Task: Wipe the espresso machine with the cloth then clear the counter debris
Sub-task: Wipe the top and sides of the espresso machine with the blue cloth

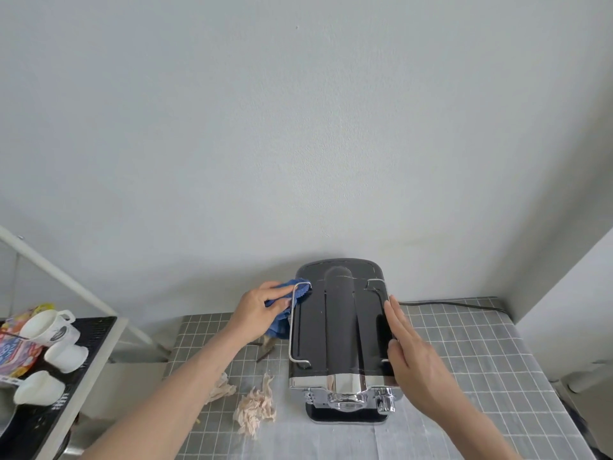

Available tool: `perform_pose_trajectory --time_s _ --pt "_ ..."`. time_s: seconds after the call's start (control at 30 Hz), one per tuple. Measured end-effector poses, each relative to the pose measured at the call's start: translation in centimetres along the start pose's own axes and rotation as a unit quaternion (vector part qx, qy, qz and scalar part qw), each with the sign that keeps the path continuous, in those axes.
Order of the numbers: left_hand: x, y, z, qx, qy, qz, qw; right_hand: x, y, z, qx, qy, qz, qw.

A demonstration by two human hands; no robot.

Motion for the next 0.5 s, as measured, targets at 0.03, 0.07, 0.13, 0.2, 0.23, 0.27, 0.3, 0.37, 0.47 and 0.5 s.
perform_pose_trajectory --time_s 0.03,0.07,0.13,0.2,0.23,0.27,0.3,0.37,0.47,0.5 --pt "-1.0 0.2 0.2 -0.001 0.002 0.004 1.000 0.0 0.0 -0.1 0.002 -0.001 0.000 1.000" --pt "-2.1 0.3 0.4 -0.001 0.003 0.010 1.000 0.0 0.1 -0.2 0.002 -0.002 -0.001 1.000" --pt "-4.1 0.5 0.7 0.008 0.006 0.020 1.000 0.0 0.1 -0.2 0.003 -0.002 0.001 1.000" --pt "-6.0 0.6 0.9 0.013 0.014 0.035 0.999 0.0 0.1 -0.1 0.005 0.004 0.008 1.000" --pt "-6.7 0.7 0.8 0.011 0.021 0.042 0.999 0.0 0.1 -0.1 0.005 0.006 0.011 1.000" --pt "-7.2 0.7 0.8 0.009 0.026 0.045 0.999 0.0 0.1 0.0 0.004 0.006 0.012 1.000" --pt "-7.2 0.7 0.8 0.009 0.031 0.043 0.999 0.0 0.0 0.0 0.005 0.006 0.012 1.000" --pt "-6.5 0.5 0.7 0.028 0.046 0.025 0.998 0.1 -0.1 -0.2 0.007 0.004 0.012 1.000" --pt "-4.7 0.5 0.4 0.062 0.059 0.011 0.996 0.1 -0.4 -0.1 0.007 0.000 0.016 1.000" --pt "-4.0 0.4 0.4 0.063 0.060 0.007 0.996 0.1 -0.4 -0.1 0.007 -0.001 0.017 1.000"
Point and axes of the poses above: each hand's wrist, its own x-axis towards the middle knuckle, its own y-axis out of the palm, z = x × y, the point moved 5 cm from there along x, towards the middle knuckle, and after that the axes turned 9 degrees about -x, right-handed, at the moved point
